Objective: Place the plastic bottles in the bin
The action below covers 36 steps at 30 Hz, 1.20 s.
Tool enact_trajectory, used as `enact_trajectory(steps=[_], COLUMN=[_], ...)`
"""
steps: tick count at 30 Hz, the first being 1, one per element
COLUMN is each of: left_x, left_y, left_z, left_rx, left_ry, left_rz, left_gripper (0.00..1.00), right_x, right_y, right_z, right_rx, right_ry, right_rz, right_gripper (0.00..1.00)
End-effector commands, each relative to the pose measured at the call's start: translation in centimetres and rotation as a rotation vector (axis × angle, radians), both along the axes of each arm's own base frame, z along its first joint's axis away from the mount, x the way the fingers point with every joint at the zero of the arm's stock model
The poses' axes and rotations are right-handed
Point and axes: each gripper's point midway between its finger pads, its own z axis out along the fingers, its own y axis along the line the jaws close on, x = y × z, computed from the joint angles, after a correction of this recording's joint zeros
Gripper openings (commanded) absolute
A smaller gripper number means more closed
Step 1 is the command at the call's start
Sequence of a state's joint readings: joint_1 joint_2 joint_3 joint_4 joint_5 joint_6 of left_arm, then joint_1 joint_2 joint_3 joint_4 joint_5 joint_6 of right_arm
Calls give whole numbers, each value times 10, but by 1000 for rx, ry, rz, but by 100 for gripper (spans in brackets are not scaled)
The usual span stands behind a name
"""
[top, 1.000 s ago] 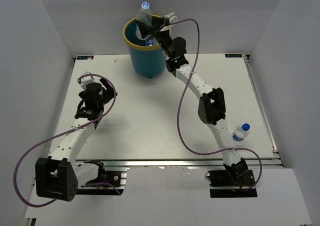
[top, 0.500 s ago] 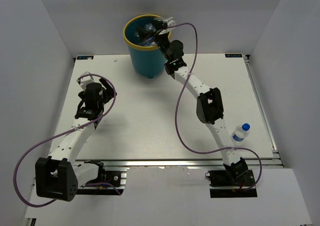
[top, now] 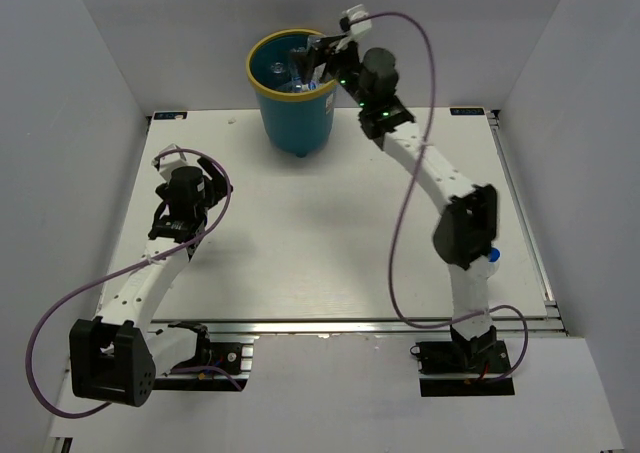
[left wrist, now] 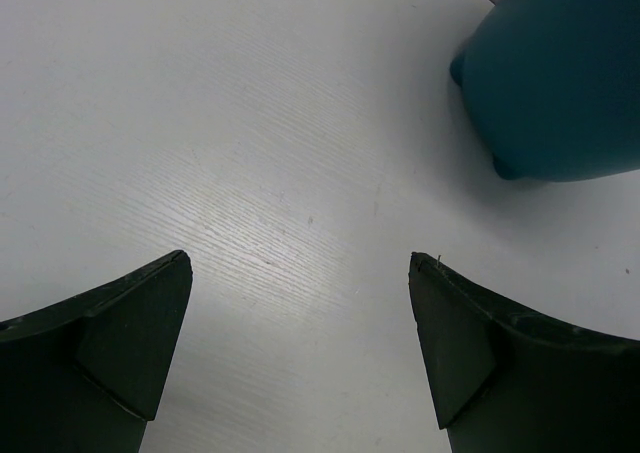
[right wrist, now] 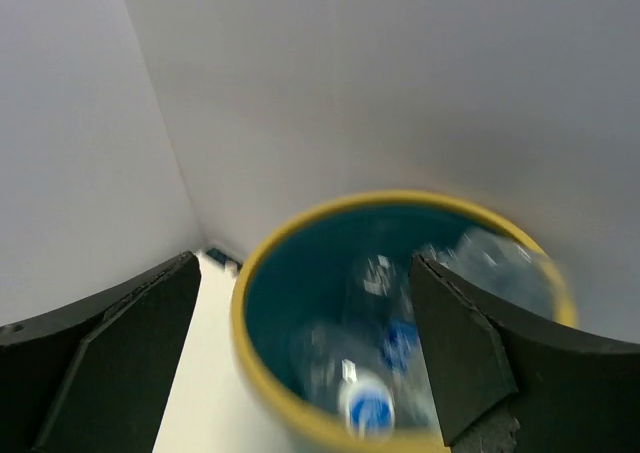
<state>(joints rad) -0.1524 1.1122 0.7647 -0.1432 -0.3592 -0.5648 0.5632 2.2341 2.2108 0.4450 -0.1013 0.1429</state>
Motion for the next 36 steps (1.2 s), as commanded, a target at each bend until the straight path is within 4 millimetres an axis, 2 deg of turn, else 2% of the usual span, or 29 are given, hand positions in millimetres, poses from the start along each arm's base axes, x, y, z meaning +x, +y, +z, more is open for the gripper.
enact_trajectory(steps=[1,2,4,5,6,7,8,9,10,11,12,13,14,16,19,22,26,27,32,36], left_x=[-2,-3,0,1,0,0,-1,-3,-4,-6,-6,-6,-6,-5,-4,-1,-1,-1,-1,0], left_y=[2,1,-2,-6,-7,-8,-9,-9,-8,-7,-6,-6,-7,-11,-19,-26,-24,-22,-19,-22], left_z=[11,7,9,9,9,10,13,13,15,17,18,19,20,21,21,22,20,18,18,23], left_rx=[-12,-19,-33,-47,-49,-51,-58,-58,-59,-65,-63,-63,-68,-77,-92,-107,-99,-94,-87,-89], left_ry=[-26,-24,-41,-41,-36,-34,-40,-36,-43,-51,-51,-56,-59,-61,-75,-81,-68,-63,-53,-56], left_rz=[7,5,-5,-19,-26,-32,-38,-36,-29,-22,-18,-18,-23,-43,-75,-108,-95,-87,-71,-86], left_gripper=[98,98,98,98,98,98,98,98,98,98,98,98,98,98,98,98,98,98,98,98], right_x=[-68,-89,-109,-129,-143,-174,-187,-202,-231,-243,-258,-273,-295,-317,-343,-353,-355,-350,-349,-343], right_y=[-59,-90,-131,-172,-190,-216,-238,-254,-283,-313,-332,-355,-378,-401,-422,-429,-431,-431,-436,-430], right_z=[57,44,-4,-24,-36,-35,-69,-78,-91,-103,-121,-128,-147,-164,-180,-198,-224,-229,-239,-247], right_rx=[-107,-143,-259,-274,-253,-249,-291,-248,-272,-285,-308,-240,-307,-304,-267,-285,-319,-330,-326,-280], right_ry=[48,116,275,345,406,441,523,587,655,698,759,820,898,967,1046,1117,1193,1200,1249,1269], right_rz=[-59,-138,-260,-380,-427,-469,-547,-602,-676,-808,-881,-973,-1062,-1142,-1247,-1274,-1285,-1270,-1303,-1259], right_gripper=[89,89,89,89,89,89,89,89,89,89,89,89,89,89,89,89,89,89,86,81])
